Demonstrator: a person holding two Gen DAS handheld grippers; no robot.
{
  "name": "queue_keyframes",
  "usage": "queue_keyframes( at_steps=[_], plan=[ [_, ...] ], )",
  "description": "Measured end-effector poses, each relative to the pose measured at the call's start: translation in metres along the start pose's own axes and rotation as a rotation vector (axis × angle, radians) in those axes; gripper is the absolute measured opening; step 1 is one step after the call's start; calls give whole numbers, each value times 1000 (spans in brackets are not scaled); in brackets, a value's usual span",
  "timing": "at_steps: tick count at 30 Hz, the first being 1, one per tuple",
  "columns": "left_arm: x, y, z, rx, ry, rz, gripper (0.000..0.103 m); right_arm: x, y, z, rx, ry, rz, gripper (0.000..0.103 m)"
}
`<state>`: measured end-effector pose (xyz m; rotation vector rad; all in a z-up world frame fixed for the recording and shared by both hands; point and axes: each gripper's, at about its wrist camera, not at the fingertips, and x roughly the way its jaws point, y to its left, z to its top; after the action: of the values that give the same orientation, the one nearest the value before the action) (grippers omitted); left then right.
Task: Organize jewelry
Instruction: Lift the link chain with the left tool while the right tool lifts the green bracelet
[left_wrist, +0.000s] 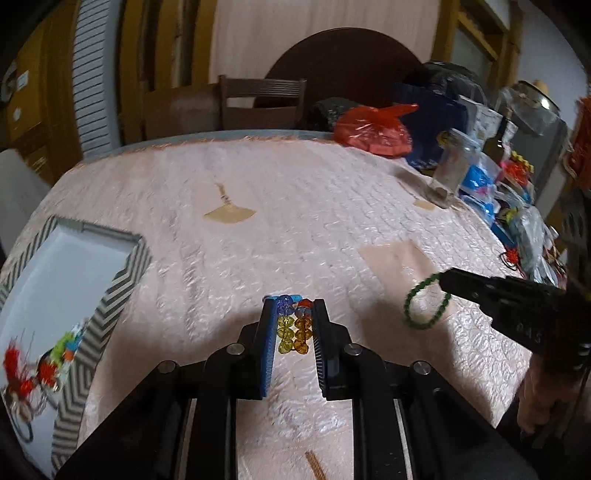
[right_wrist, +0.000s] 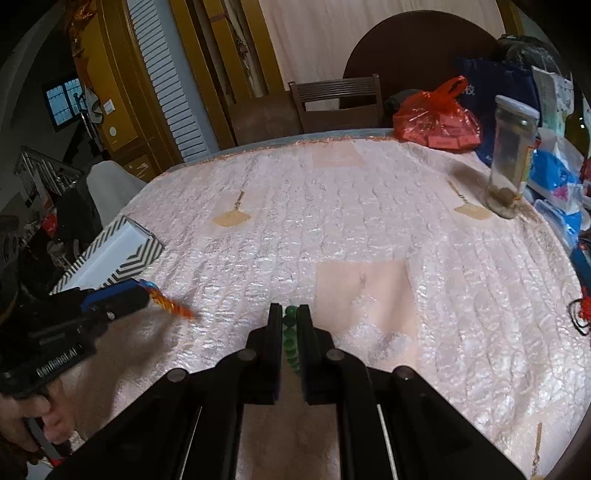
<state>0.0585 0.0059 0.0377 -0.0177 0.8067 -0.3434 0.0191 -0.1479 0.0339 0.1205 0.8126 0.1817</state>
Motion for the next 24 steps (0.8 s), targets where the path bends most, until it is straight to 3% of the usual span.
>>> queue_keyframes(
  at_steps=[11, 24],
  plan=[
    [-16, -3, -19, -39, 24, 96, 27, -15, 16, -8, -18, -3, -45, 7],
    [-22, 2, -25, -61, 24, 102, 27, -18, 34, -18, -44, -2, -62, 7]
  ],
)
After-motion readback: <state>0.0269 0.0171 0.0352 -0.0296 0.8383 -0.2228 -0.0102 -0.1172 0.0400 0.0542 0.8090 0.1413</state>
